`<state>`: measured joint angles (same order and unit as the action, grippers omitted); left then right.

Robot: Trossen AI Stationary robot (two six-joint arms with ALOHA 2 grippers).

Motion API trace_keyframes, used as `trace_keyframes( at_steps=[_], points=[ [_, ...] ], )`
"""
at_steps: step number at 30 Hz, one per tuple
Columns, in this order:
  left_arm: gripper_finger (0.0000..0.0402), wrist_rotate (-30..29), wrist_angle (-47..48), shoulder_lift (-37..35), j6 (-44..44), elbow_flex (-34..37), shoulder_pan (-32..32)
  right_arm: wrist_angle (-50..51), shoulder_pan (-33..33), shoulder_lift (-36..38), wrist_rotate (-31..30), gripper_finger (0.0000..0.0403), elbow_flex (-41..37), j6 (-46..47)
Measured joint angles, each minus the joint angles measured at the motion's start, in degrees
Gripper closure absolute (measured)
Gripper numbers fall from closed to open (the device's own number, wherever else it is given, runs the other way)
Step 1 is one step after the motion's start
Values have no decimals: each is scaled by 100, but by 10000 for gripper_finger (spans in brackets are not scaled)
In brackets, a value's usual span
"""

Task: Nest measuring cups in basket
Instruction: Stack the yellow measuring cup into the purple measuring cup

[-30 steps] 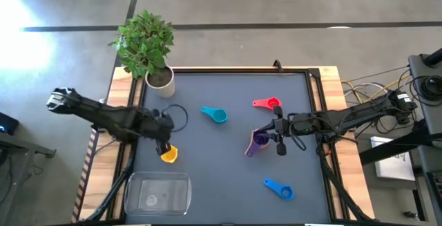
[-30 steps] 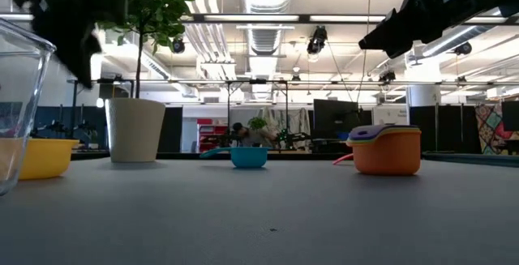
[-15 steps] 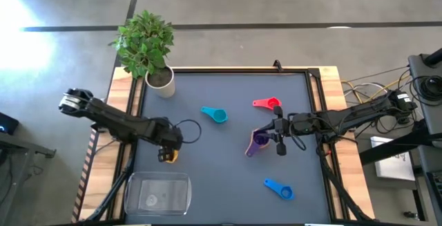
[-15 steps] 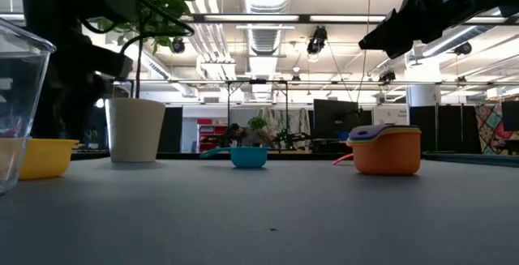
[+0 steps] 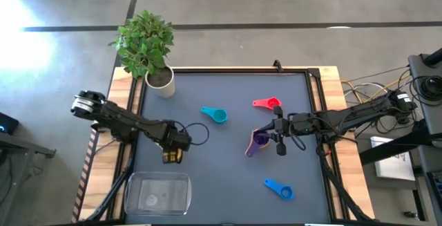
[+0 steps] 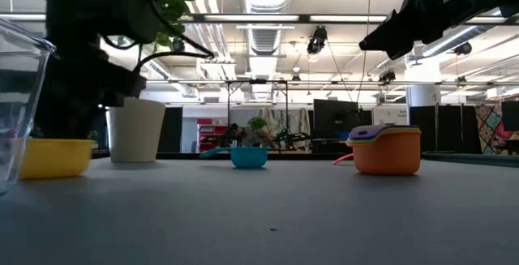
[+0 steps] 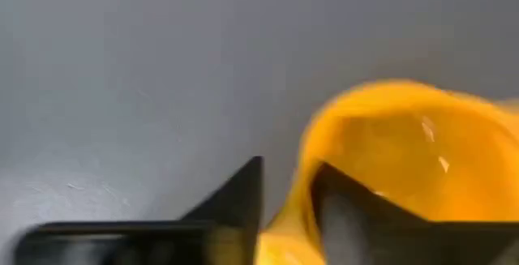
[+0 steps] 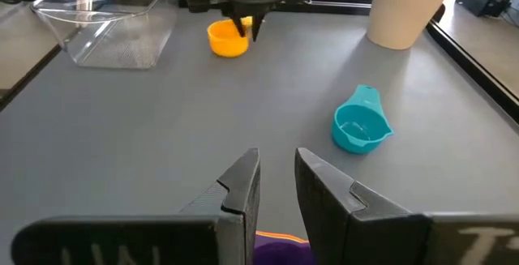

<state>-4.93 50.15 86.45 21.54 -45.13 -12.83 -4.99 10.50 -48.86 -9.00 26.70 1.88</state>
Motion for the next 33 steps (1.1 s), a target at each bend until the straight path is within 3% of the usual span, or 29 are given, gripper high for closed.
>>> trace_keyframes(
  at_steps=[2,8,17,22,33],
  points=[
    [384,35,19,-2,149,-151,145,0,-2,2,-2,335,0,5],
    [396,-384,29,-37,746,-867,729,5,-2,11,-2,335,0,8],
    [399,-179,-466,267,1546,-2458,1443,514,0,293,-128,335,206,323],
    [400,196,-626,887,1516,-3437,1551,1101,-2,480,-502,335,271,522],
    [401,1455,-290,2862,1049,-5704,1610,2520,13,866,-664,335,568,1019]
  ],
)
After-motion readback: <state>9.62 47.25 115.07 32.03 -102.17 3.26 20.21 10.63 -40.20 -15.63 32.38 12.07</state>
